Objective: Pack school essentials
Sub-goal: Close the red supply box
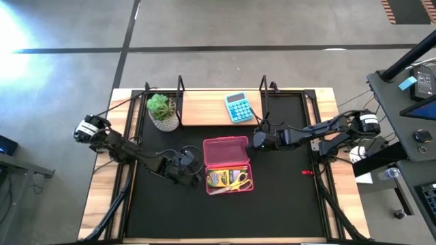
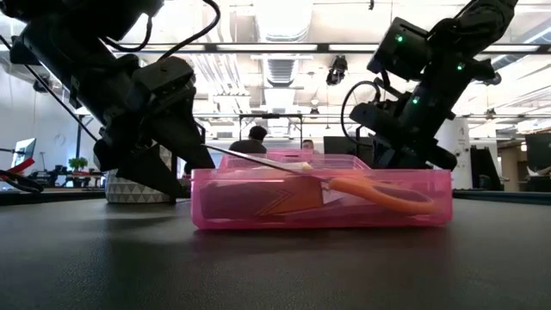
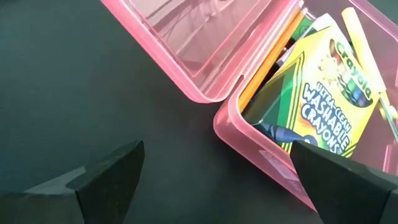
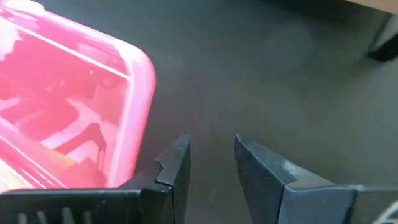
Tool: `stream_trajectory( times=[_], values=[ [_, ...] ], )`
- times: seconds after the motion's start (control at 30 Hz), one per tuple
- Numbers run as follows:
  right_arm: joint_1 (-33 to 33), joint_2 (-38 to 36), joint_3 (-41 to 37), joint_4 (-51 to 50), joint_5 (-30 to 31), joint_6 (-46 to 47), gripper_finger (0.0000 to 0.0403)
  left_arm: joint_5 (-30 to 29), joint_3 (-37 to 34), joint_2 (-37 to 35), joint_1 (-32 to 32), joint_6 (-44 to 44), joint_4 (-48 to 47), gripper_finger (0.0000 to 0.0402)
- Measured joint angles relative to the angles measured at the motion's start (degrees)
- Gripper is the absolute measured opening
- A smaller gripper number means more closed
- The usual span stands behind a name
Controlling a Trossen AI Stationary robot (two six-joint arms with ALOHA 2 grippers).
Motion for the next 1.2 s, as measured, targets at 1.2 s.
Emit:
stream_trajectory(
  times=[1.2],
  values=[
    [1.8, -8.7, -0.1, 5.2, -5.4, -12.1, 0.0112, -0.1, 0.3, 3.0, 0.2, -3.5, -4.4, 0.0389]
  ],
)
